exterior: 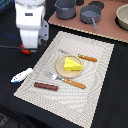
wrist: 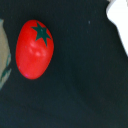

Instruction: Interact with the objects in diverse but meaningful ways.

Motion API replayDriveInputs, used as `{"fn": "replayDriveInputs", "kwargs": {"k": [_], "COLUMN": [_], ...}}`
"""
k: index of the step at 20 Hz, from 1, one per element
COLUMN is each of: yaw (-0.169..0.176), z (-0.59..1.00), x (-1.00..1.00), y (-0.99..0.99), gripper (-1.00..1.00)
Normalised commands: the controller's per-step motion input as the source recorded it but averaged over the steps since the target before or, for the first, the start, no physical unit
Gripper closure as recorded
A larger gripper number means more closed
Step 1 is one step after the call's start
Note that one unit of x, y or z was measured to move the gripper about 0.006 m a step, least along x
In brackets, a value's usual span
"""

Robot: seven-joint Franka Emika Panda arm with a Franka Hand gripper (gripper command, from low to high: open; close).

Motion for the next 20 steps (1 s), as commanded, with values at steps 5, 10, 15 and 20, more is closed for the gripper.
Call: {"fn": "replayDriveInputs", "kwargs": {"k": [5, 10, 15, 20], "yaw": [-0.165, -0.138, -0.092, -0.027], "z": [-0.22, -0.32, -0.35, -0.39], "x": [-0.54, -0.58, -0.67, -0.69], "y": [0.17, 0.23, 0.23, 0.21], "gripper": [-1.00, -1.00, -1.00, -1.00]}}
